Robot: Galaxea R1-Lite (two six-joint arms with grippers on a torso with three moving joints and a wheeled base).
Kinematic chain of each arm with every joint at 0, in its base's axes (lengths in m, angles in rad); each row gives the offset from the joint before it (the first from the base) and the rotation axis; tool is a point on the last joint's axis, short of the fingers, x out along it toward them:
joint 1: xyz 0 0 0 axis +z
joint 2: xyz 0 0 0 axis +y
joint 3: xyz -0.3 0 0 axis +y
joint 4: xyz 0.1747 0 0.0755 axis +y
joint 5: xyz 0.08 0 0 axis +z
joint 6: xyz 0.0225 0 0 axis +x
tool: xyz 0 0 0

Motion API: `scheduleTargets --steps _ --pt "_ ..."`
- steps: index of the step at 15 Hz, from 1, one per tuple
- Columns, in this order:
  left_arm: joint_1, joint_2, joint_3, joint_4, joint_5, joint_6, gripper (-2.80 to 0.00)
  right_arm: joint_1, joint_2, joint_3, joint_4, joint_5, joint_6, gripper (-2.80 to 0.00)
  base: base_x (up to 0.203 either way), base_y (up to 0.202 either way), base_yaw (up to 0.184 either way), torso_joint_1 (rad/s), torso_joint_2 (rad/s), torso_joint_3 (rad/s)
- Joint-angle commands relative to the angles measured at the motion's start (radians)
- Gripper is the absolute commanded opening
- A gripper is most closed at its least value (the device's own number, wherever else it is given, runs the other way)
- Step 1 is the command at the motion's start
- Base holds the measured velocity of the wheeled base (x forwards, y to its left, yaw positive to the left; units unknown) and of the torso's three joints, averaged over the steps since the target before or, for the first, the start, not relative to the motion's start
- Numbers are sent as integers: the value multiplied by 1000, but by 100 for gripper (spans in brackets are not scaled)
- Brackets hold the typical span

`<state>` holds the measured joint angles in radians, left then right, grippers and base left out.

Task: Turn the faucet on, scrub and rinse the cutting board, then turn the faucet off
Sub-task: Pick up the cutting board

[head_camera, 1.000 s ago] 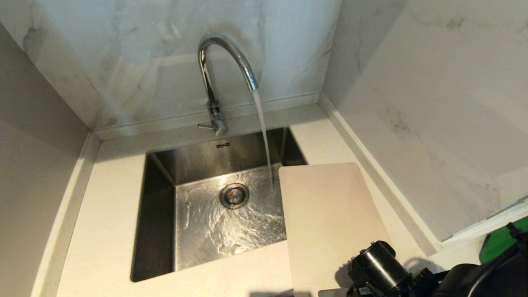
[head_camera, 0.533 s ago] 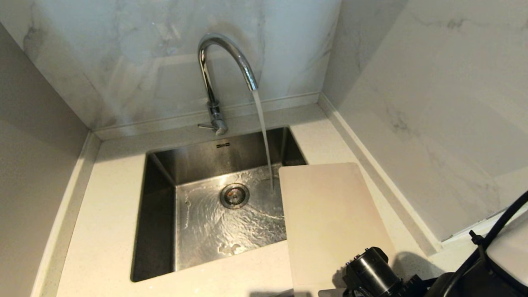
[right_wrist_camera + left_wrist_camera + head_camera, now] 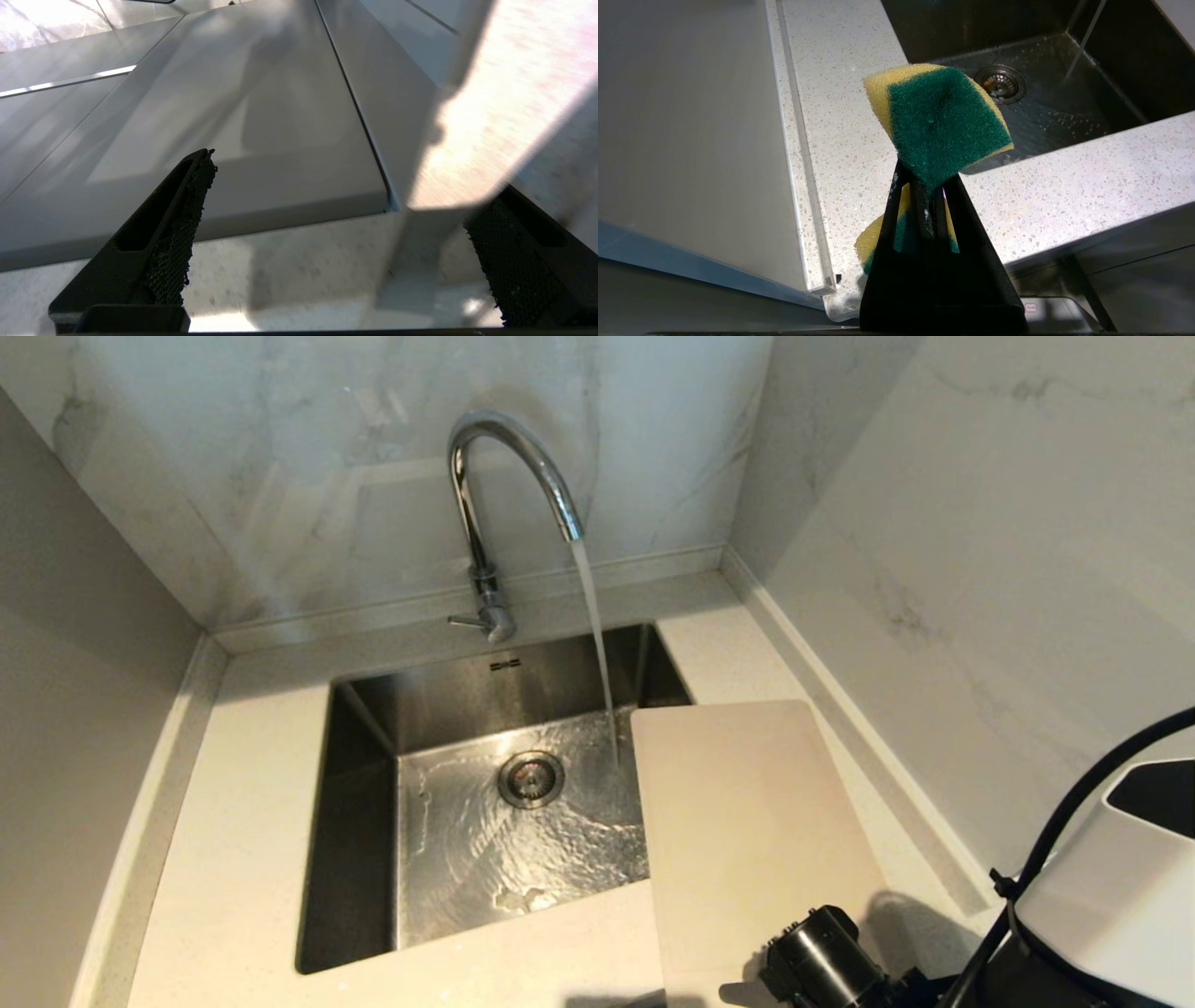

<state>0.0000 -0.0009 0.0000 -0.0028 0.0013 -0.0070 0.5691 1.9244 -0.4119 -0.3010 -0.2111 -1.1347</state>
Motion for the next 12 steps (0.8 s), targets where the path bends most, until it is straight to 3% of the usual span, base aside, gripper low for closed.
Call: scheduleTargets --steps 1,6,12 --pt "0 -1 0 0 0 -1 -280 1 55 14 -62 -1 -7 0 0 0 0 0 0 0" --pt "0 -1 0 0 0 -1 -280 1 127 42 -161 -1 -8 0 0 0 0 0 0 0" --pt "0 -1 0 0 0 -1 -280 0 144 35 -164 -1 -17 0 0 0 0 0 0 0"
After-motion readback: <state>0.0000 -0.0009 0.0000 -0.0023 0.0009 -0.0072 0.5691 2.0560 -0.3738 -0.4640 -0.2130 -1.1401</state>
